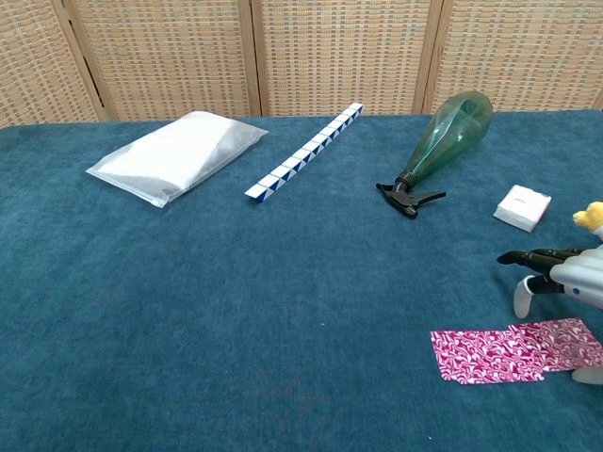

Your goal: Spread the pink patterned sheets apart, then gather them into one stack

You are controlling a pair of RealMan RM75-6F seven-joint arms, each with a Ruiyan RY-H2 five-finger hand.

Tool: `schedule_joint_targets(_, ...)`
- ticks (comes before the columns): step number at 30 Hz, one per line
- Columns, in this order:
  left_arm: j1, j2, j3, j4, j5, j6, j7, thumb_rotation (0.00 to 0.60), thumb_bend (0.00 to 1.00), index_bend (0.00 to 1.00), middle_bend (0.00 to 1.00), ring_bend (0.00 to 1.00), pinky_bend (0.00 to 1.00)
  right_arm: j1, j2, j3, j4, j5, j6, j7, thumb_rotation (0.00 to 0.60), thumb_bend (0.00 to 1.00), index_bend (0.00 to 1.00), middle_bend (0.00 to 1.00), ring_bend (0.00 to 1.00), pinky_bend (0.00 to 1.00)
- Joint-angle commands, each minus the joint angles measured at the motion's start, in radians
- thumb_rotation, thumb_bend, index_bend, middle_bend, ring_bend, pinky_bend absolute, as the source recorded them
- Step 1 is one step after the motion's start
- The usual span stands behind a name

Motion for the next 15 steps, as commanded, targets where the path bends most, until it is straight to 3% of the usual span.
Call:
schedule_joint_targets(1, 0.0, 0.0, 0.0, 0.0, 0.0, 0.0, 0.0, 0.6, 0.02, 0.0, 0.0, 0.0, 0.0, 0.001, -0.002, 0.001, 0.004, 0.006, -0.006, 0.001, 0.6, 0.21, 0.32, 0.0, 0.0, 0.12)
schedule_joint_targets(15, 0.0, 0.001, 0.0, -0.001, -0.001, 0.0, 0.001, 0.6, 0.02, 0.0, 0.0, 0.0, 0.0, -0.001, -0.004, -0.006, 0.022, -0.012, -0.008, 0.023, 0.6, 0.36, 0.52, 0.0, 0.0, 0.12)
